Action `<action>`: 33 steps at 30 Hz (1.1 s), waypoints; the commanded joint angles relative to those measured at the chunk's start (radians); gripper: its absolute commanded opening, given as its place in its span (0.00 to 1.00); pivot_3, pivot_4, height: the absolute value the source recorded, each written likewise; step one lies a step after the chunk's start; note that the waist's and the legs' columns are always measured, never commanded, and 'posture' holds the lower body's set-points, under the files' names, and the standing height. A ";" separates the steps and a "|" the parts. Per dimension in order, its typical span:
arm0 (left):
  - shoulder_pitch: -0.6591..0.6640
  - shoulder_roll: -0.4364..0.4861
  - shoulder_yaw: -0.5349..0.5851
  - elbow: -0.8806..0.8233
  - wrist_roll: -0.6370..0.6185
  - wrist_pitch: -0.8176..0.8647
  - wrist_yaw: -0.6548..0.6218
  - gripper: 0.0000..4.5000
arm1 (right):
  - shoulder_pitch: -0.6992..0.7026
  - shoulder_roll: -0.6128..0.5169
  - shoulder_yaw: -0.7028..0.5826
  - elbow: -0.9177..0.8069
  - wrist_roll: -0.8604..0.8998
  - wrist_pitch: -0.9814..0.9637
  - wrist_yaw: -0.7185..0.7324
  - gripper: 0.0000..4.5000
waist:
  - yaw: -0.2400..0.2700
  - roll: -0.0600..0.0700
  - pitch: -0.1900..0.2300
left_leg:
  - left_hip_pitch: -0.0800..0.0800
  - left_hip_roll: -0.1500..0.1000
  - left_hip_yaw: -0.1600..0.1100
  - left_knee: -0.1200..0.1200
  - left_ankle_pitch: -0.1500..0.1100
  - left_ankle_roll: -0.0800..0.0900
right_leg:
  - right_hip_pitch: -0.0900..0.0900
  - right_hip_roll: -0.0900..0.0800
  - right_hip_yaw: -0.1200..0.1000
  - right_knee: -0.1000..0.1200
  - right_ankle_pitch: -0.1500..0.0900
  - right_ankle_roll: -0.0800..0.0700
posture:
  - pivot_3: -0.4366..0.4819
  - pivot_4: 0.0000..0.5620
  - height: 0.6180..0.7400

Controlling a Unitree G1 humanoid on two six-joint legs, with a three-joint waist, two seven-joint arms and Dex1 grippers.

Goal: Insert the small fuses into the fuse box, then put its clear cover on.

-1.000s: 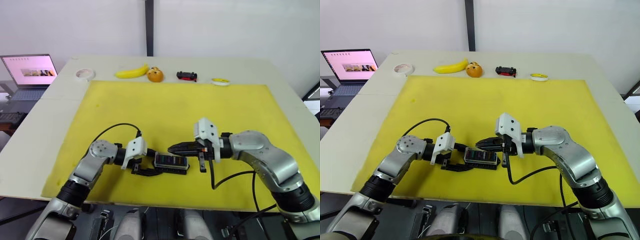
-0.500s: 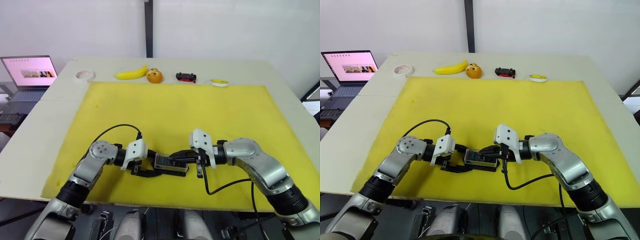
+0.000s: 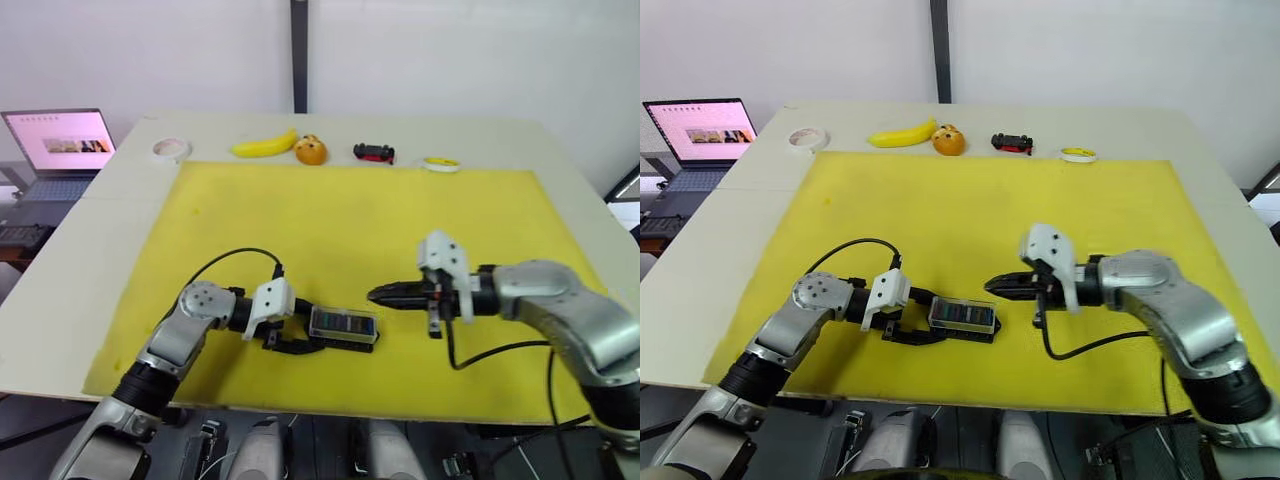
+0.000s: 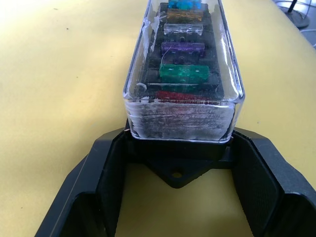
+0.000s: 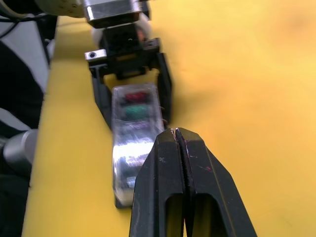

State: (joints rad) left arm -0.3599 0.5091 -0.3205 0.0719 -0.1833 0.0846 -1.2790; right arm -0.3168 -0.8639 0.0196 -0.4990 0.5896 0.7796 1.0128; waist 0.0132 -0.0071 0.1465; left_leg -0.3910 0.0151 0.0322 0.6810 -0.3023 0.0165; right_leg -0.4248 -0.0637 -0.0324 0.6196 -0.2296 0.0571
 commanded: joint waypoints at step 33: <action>0.489 0.600 0.876 -0.528 -0.529 0.610 -0.056 1.00 | 0.365 -0.460 -0.562 0.175 -0.073 -0.208 0.443 0.99 | -0.004 0.001 0.029 | 0.000 0.001 0.004 0.000 0.000 0.000 | -0.005 0.000 0.001 0.005 -0.004 0.002 | 0.48 0.27 0.98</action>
State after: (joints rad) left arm 0.1245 1.0906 0.4936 -0.4249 -0.6889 0.6771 -1.3426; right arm 0.0556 -1.3083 -0.4981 -0.3316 0.5188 0.5879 1.4291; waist 0.0088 -0.0056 0.1759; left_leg -0.3911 0.0161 0.0359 0.6816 -0.3023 0.0160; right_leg -0.4294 -0.0638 -0.0315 0.6248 -0.2332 0.0589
